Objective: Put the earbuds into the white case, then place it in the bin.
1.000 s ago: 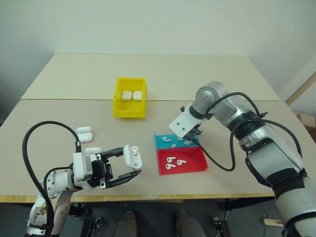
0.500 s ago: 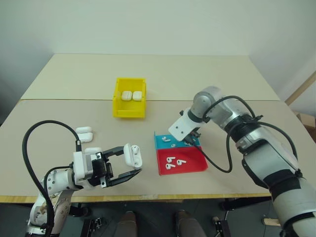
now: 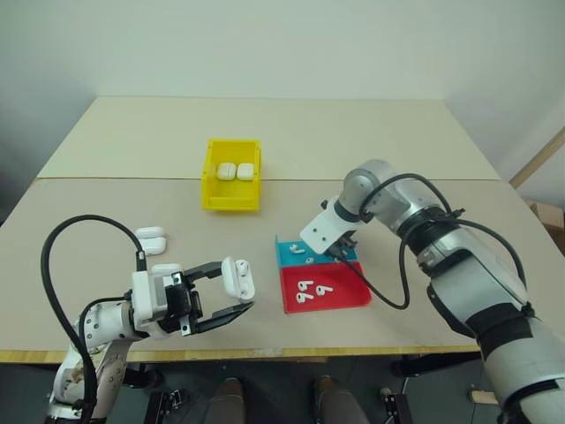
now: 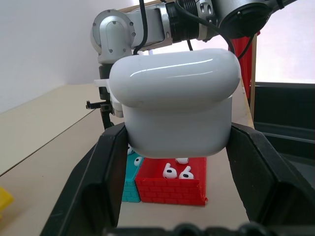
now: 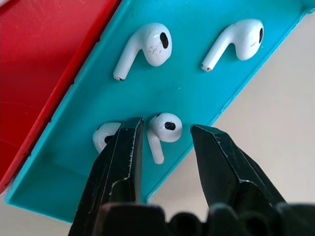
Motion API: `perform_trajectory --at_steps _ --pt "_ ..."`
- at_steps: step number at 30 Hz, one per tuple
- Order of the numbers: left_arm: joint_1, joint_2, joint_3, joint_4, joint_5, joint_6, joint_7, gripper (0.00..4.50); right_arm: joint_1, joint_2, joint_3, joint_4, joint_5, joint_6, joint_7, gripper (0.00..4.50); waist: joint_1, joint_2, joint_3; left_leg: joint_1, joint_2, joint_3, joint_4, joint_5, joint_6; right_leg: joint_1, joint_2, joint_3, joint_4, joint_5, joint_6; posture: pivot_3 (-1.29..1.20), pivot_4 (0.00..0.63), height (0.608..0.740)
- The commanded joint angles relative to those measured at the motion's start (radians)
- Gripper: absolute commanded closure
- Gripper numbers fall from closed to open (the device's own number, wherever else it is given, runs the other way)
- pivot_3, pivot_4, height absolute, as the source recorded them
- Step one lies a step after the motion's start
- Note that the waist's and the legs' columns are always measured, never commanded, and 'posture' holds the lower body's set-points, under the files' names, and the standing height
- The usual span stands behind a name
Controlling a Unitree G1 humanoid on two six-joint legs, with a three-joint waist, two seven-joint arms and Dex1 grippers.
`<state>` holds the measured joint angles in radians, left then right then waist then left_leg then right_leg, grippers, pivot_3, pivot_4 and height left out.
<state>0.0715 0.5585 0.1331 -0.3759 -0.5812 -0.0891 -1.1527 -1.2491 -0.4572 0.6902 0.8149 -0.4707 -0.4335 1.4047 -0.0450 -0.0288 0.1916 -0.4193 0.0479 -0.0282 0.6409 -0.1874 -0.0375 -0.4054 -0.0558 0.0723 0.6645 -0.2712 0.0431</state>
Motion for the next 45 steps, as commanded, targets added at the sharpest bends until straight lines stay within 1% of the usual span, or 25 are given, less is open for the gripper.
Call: perform_trajectory --at_steps 1,19,22,23,34,37,45 --pt "-0.012 0.006 0.003 -0.02 -0.003 -0.022 0.001 1.75 -0.024 0.003 -0.016 0.006 -0.012 -0.019 -0.012 2.52 -0.001 0.0 0.0 0.0 0.0 0.0 0.0 0.0 0.0 0.0 0.0 0.0 0.0 0.0 0.0 0.0 0.15 0.74" --pt "-0.021 0.0 -0.002 -0.015 0.002 -0.021 0.007 1.75 -0.032 0.006 -0.022 0.033 -0.014 -0.082 -0.014 2.52 0.0 0.0 0.0 0.003 0.0 0.0 0.0 0.0 0.0 0.002 0.0 0.0 0.0 0.0 0.0 0.0 0.15 0.74" --pt "-0.021 0.001 -0.002 -0.016 0.002 -0.019 0.007 1.75 -0.032 0.008 -0.02 0.041 -0.022 -0.088 -0.029 3.12 0.0 0.0 0.0 0.003 0.0 0.0 0.0 0.0 0.0 0.002 0.0 0.0 0.0 0.0 0.0 0.0 0.15 0.74" --pt "-0.02 0.002 -0.002 -0.016 0.001 -0.017 0.007 1.75 -0.032 0.009 -0.02 0.044 -0.024 -0.09 -0.034 3.41 -0.001 0.0 0.0 0.003 0.0 0.0 0.0 0.0 0.0 0.002 0.0 0.0 0.0 0.0 0.0 0.0 0.15 0.74" --pt "-0.018 0.003 0.0 -0.017 -0.001 -0.016 0.006 1.75 -0.033 -0.001 -0.02 0.031 -0.029 -0.124 -0.038 3.41 -0.001 0.0 0.0 0.003 0.0 0.0 0.0 0.0 0.0 0.002 0.0 0.0 0.001 0.0 -0.001 0.0 0.15 0.74" --pt "-0.021 0.001 -0.001 -0.015 0.0 -0.017 0.007 1.75 -0.029 -0.004 -0.024 0.018 -0.019 -0.118 -0.019 3.41 -0.001 0.0 0.0 0.003 0.0 0.0 0.0 0.0 0.0 0.002 0.0 0.0 0.001 0.0 -0.001 0.0 0.15 0.74" --pt "-0.026 -0.001 -0.004 -0.01 0.002 -0.019 0.006 1.75 -0.025 -0.005 -0.032 0.012 -0.019 -0.104 -0.027 3.41 0.0 0.0 0.0 0.003 0.0 0.0 0.0 0.0 0.0 0.002 0.0 0.0 0.0 0.0 -0.001 0.0 0.15 0.74"
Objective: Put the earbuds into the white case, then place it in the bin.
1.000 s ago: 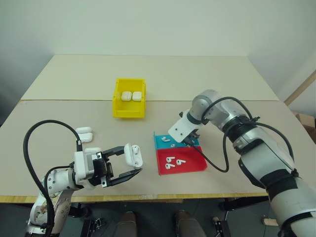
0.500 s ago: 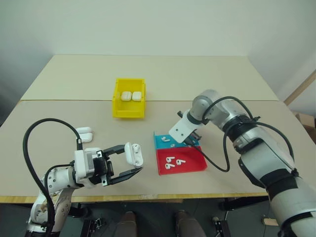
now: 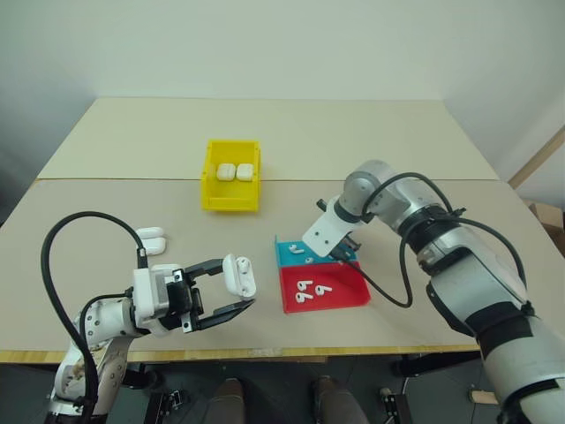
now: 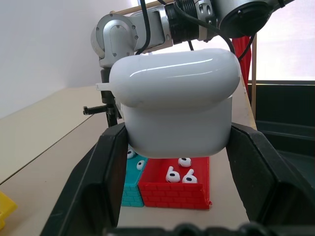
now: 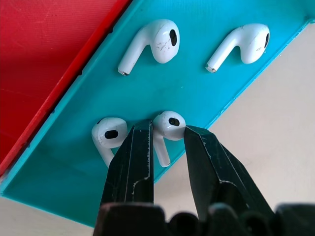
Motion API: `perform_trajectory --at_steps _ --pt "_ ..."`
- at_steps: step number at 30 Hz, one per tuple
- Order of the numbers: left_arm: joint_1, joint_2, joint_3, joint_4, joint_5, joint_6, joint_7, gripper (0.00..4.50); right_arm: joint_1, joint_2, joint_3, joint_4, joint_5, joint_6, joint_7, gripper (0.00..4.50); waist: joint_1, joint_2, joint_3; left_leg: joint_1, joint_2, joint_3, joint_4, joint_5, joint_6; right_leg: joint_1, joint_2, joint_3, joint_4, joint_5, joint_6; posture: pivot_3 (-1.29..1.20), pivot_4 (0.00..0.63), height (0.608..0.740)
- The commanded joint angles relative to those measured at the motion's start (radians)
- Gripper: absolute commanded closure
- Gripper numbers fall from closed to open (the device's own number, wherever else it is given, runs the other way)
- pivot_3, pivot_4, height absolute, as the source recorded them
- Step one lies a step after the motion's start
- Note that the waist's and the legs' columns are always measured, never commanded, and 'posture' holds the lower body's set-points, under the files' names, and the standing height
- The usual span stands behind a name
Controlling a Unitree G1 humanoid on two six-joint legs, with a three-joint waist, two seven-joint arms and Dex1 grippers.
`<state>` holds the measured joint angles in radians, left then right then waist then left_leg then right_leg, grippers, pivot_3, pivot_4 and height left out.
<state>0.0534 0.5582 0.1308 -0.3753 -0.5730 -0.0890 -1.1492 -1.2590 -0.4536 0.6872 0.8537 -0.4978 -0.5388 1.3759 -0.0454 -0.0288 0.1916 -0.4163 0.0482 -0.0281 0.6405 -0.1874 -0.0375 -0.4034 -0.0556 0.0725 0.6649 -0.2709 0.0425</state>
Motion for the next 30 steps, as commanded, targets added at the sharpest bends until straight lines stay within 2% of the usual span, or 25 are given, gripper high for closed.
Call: perform_trajectory --at_steps 1,5,11,17,21,24,27,30 --pt "-0.008 0.0 -0.001 -0.01 -0.007 -0.018 0.002 1.75 -0.017 -0.008 -0.035 -0.03 0.017 0.01 0.007 3.41 0.0 0.0 0.0 0.0 0.0 0.0 0.0 0.0 0.0 0.0 0.0 0.0 0.0 0.0 0.0 0.0 0.15 0.74" --pt "-0.008 0.002 0.0 -0.005 -0.012 -0.018 -0.005 1.75 -0.027 -0.016 -0.066 -0.042 0.045 0.031 0.011 3.41 0.0 0.0 0.0 0.0 0.0 0.0 0.0 0.0 0.0 0.0 0.0 0.0 0.0 0.0 0.0 0.0 0.15 0.74" --pt "-0.037 -0.003 0.001 0.015 -0.021 -0.013 -0.005 1.75 -0.013 -0.04 -0.216 -0.134 0.191 0.195 0.046 3.41 0.001 0.001 0.0 0.0 0.0 0.0 0.0 0.0 0.0 0.0 0.0 0.0 0.0 0.0 0.0 0.0 0.15 0.74" --pt "-0.099 -0.017 -0.002 0.031 -0.058 0.009 0.004 1.75 0.096 -0.095 -0.477 -0.427 0.465 0.585 0.022 3.41 0.009 0.001 0.001 -0.001 0.0 -0.001 0.0 0.0 0.0 0.0 0.0 0.0 -0.001 0.0 0.0 0.0 0.15 0.74" --pt "-0.158 -0.036 -0.028 0.049 -0.076 0.028 -0.001 1.75 0.245 -0.065 -0.731 -0.772 0.732 0.932 -0.159 3.41 0.011 0.001 0.001 -0.003 0.0 -0.002 0.0 0.0 0.0 0.0 0.0 -0.001 0.0 0.0 0.0 0.0 0.15 0.74" --pt "-0.202 -0.051 -0.049 0.065 -0.084 0.044 -0.003 1.75 0.37 -0.024 -0.87 -1.033 0.923 1.137 -0.304 3.41 0.011 0.001 0.001 -0.004 -0.001 -0.002 0.0 0.0 0.0 -0.001 0.0 -0.001 0.0 0.0 0.0 0.0 0.15 0.74" --pt "-0.257 -0.066 -0.071 0.09 -0.093 0.066 -0.016 1.75 0.515 0.05 -0.977 -1.272 1.119 1.238 -0.459 3.41 0.009 0.001 0.0 -0.004 -0.001 -0.003 0.0 0.0 0.0 -0.001 0.0 -0.002 -0.001 0.0 0.001 0.0 0.15 0.74" --pt "-0.312 -0.078 -0.086 0.122 -0.106 0.085 -0.035 1.75 0.615 0.147 -1.017 -1.421 1.23 1.237 -0.623 3.41 0.004 0.001 0.0 -0.004 -0.001 -0.003 0.0 0.0 0.0 0.0 0.0 -0.002 0.0 0.0 0.001 0.0 0.15 0.74"
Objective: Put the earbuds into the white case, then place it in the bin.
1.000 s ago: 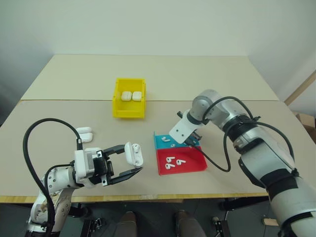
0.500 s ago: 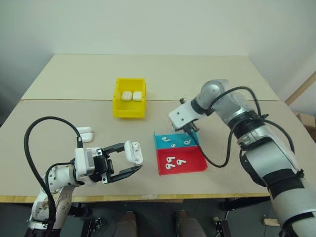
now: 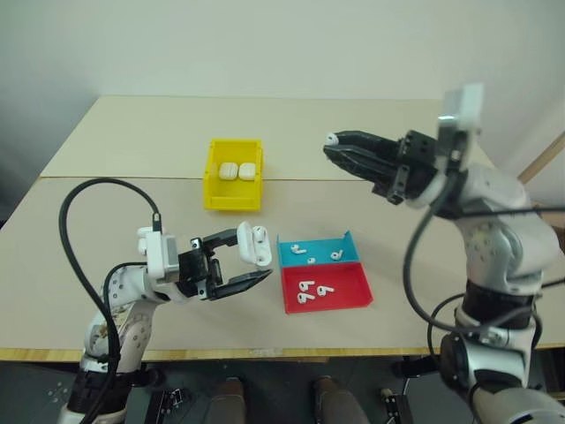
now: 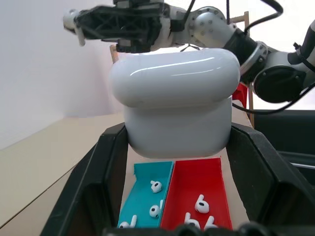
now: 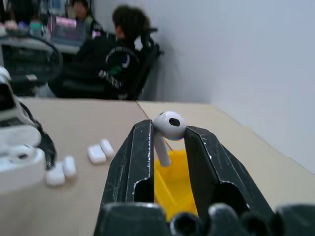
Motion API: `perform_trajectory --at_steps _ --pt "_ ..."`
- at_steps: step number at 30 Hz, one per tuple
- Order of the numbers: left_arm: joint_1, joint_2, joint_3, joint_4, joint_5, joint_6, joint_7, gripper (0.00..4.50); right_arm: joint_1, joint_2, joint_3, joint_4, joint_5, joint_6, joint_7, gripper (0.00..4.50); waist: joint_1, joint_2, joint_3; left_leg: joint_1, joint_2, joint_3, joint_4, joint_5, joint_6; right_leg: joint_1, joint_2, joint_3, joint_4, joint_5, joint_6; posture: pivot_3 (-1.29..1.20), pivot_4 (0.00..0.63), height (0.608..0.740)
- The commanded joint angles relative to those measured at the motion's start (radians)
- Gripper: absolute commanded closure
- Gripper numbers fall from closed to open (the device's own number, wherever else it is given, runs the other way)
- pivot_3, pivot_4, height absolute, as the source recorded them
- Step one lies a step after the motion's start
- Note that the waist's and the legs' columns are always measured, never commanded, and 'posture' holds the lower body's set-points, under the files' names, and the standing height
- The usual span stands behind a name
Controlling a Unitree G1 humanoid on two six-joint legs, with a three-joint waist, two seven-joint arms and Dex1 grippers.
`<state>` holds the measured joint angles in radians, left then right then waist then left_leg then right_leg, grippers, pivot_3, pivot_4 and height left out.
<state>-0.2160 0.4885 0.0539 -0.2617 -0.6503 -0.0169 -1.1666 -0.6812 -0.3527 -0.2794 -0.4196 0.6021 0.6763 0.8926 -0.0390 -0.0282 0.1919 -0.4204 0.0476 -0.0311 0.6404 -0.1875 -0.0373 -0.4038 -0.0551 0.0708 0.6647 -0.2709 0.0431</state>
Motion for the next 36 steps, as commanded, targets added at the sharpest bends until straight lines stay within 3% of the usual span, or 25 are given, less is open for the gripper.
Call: perform_trajectory --at_steps 1,4,11,22,36 --pt "-0.061 -0.014 -0.014 0.02 -0.031 0.017 -0.026 1.75 0.057 0.054 -0.05 -0.171 0.179 0.039 -0.16 3.41 -0.006 0.0 0.0 0.0 0.0 0.0 0.0 0.0 0.0 0.0 0.0 0.0 0.0 0.0 0.0 0.0 0.15 0.74" --pt "-0.108 -0.035 -0.036 0.045 -0.031 0.028 -0.04 1.75 0.119 0.049 -0.045 -0.219 0.351 0.078 -0.189 3.41 -0.005 0.0 0.0 0.0 0.0 0.001 0.001 0.0 0.0 0.0 0.0 0.001 0.0 0.001 0.001 0.0 0.15 0.74" --pt "-0.138 -0.063 -0.05 0.03 -0.049 0.057 -0.053 1.75 0.224 -0.054 0.013 -0.282 0.459 0.045 -0.147 3.41 -0.004 0.0 0.0 0.0 0.0 0.0 0.001 0.0 0.0 0.0 0.0 0.001 -0.001 0.0 0.001 0.0 0.15 0.74" --pt "-0.116 -0.021 -0.066 -0.05 -0.042 0.137 -0.05 1.75 0.254 -0.141 0.141 -0.26 0.398 -0.034 -0.04 3.41 -0.004 0.0 0.0 0.0 0.0 0.0 0.001 0.0 0.0 0.0 0.001 0.001 -0.002 0.0 0.002 0.0 0.15 0.74" --pt "-0.087 -0.051 -0.059 -0.072 -0.038 0.108 -0.039 1.75 0.242 -0.152 0.245 -0.232 0.331 -0.079 -0.016 3.41 -0.002 0.0 0.0 0.0 0.0 0.0 0.001 0.0 0.0 0.0 0.001 0.001 -0.002 0.0 0.002 0.0 0.15 0.74"
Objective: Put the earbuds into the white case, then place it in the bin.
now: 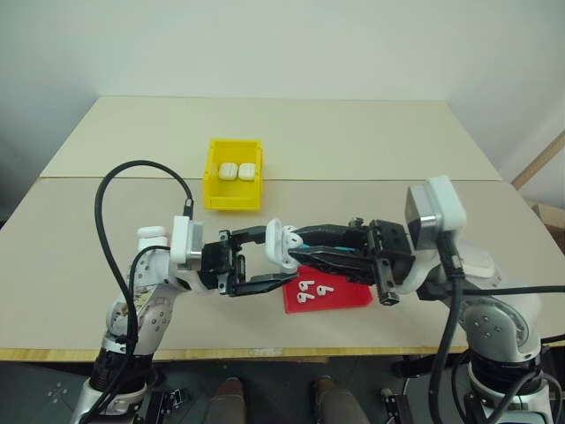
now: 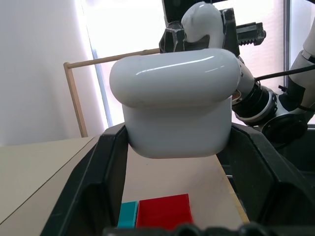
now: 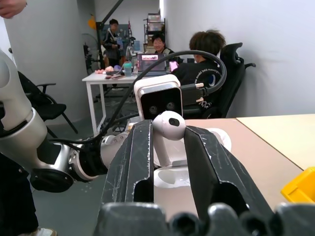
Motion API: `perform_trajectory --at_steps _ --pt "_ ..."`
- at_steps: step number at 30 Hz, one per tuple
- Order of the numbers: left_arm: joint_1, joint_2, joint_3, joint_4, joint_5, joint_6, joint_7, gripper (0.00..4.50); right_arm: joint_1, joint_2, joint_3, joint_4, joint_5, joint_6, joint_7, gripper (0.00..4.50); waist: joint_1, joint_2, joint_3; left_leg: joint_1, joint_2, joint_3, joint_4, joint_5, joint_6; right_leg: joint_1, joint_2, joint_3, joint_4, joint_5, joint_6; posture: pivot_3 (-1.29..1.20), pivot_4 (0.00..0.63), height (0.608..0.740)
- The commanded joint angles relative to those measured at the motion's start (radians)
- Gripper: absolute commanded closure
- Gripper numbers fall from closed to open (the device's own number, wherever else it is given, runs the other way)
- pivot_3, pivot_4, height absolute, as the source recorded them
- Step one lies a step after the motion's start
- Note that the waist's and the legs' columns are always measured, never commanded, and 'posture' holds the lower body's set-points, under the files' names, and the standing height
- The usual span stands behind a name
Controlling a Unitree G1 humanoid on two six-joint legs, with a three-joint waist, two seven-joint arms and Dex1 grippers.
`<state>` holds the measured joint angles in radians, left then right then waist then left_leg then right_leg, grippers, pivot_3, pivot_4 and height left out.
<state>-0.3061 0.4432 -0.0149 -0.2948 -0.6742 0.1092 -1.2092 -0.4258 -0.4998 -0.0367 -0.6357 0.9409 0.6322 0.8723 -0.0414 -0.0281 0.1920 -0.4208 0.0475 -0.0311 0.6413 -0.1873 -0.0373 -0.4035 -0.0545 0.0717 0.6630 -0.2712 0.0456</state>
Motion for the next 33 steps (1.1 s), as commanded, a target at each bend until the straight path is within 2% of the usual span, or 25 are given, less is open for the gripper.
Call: perform_trajectory --at_steps 1,17,33 --pt "0.004 -0.006 0.009 -0.04 -0.014 -0.02 0.004 1.75 -0.012 -0.004 0.006 -0.015 -0.012 -0.037 0.004 3.41 0.0 0.0 0.0 0.0 0.0 0.0 0.0 0.0 0.0 0.0 0.0 0.0 0.0 0.0 0.0 0.0 0.15 0.74" --pt "-0.004 -0.018 0.013 -0.022 -0.011 -0.037 -0.003 1.75 -0.002 -0.006 0.054 -0.007 -0.076 -0.07 0.011 3.41 0.0 0.0 0.0 0.0 0.0 0.0 0.0 0.0 0.0 0.0 0.0 0.0 0.0 0.0 0.0 0.0 0.15 0.74" --pt "-0.008 -0.027 0.009 -0.001 0.002 -0.063 -0.006 1.75 0.008 -0.02 0.06 -0.01 -0.071 -0.077 0.022 3.41 0.0 0.0 0.0 0.0 0.0 0.0 0.0 0.0 0.0 0.0 0.0 0.0 0.0 0.0 0.0 0.0 0.15 0.74"
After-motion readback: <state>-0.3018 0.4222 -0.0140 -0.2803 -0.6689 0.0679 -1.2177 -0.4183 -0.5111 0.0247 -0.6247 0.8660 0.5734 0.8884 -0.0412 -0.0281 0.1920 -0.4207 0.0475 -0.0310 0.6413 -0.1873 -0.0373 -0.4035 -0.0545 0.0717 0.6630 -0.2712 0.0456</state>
